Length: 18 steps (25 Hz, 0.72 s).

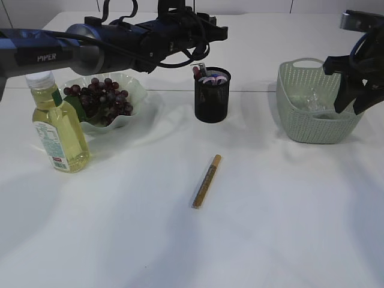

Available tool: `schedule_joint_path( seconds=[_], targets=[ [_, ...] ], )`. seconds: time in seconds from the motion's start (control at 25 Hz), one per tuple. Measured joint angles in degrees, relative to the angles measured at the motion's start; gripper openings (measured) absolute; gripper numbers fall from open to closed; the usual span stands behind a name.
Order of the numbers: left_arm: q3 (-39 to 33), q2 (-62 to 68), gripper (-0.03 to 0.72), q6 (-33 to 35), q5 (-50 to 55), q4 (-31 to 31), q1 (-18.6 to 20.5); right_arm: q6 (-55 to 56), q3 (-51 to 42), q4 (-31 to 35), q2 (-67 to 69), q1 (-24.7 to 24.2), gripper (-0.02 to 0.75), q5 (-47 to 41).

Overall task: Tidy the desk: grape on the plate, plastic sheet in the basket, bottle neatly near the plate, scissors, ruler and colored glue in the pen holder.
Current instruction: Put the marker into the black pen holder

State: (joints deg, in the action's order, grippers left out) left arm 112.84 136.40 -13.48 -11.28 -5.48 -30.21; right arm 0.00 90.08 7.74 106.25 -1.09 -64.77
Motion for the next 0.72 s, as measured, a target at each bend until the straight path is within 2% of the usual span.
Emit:
schedule_joint_path(
  seconds=[0.44, 0.72],
  targets=[
    [0.0, 0.0, 0.179, 0.0, 0.0, 0.2, 0.0, 0.0, 0.0, 0.0, 0.0, 0.0, 0.292, -0.2],
    [0.0, -2.4, 0.195, 0.0, 5.8, 0.2, 0.0, 0.0, 1.4, 0.0, 0.0, 0.0, 0.291, -2.0]
  ],
)
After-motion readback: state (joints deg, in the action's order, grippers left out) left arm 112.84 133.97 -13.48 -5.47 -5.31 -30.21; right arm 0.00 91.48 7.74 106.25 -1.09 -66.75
